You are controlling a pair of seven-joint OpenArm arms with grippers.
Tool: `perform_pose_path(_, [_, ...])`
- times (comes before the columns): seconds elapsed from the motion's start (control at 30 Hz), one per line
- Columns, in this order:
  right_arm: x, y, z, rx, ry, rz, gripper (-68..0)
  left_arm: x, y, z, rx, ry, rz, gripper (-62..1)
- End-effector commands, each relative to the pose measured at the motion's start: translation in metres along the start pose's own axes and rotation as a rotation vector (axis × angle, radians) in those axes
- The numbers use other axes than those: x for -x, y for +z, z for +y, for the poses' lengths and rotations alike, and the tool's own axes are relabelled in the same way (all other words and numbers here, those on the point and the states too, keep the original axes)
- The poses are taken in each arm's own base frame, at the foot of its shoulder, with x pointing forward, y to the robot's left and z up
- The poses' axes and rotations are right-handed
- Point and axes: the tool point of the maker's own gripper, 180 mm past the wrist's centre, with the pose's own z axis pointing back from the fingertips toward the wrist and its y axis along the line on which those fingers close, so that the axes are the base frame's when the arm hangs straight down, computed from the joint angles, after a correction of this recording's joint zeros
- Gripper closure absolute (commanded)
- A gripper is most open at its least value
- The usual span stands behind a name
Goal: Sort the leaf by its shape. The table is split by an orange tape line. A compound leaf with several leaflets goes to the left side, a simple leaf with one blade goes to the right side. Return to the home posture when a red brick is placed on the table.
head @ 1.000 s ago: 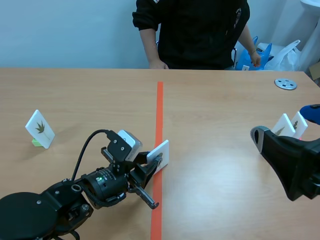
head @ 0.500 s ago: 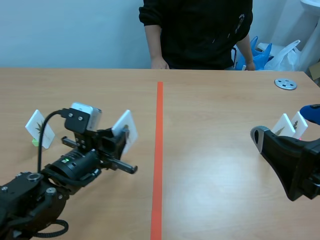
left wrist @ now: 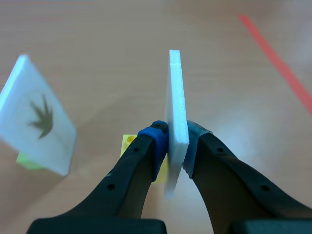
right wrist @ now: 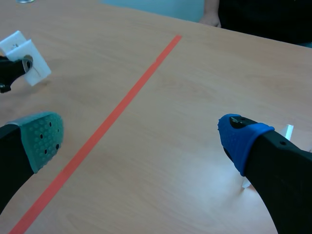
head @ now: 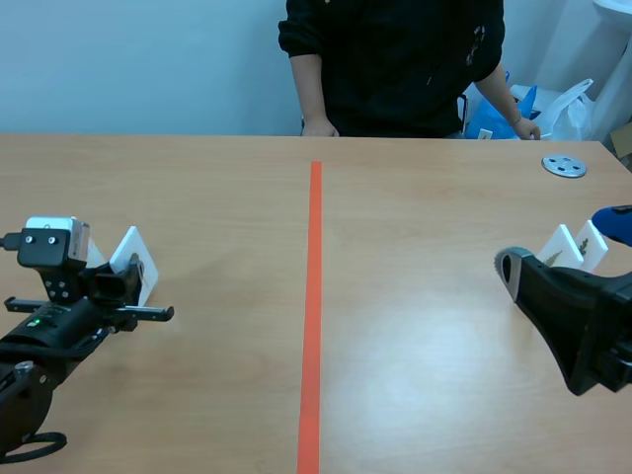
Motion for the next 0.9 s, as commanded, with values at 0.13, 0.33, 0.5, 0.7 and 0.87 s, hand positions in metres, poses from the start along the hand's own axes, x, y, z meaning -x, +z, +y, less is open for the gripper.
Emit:
perform_pose_path(0.13, [-0.01,-0.001,-0.003,0.008,0.0,-0.039,-67.9,-0.02,-0.012,0.016,-0.035,-0.005,-0.082,-4.6])
perform_pose_path(0.33, [-0.01,-0.001,-0.003,0.008,0.0,-0.04,-67.9,-0.02,-0.016,0.021,-0.047,-0.006,-0.087,-4.6])
perform_pose_path(0.5, [-0.011,-0.001,-0.003,0.005,-0.01,-0.045,-67.9,-0.015,-0.016,0.025,-0.055,-0.007,-0.074,-8.8])
perform_pose_path(0.7, [-0.011,-0.001,-0.003,0.005,-0.016,-0.049,-67.9,-0.013,-0.016,0.025,-0.057,-0.007,-0.072,-13.9])
perform_pose_path(0.87, [-0.011,-0.001,-0.003,0.005,-0.016,-0.048,-67.9,-0.015,-0.015,0.026,-0.058,-0.009,-0.083,-27.8])
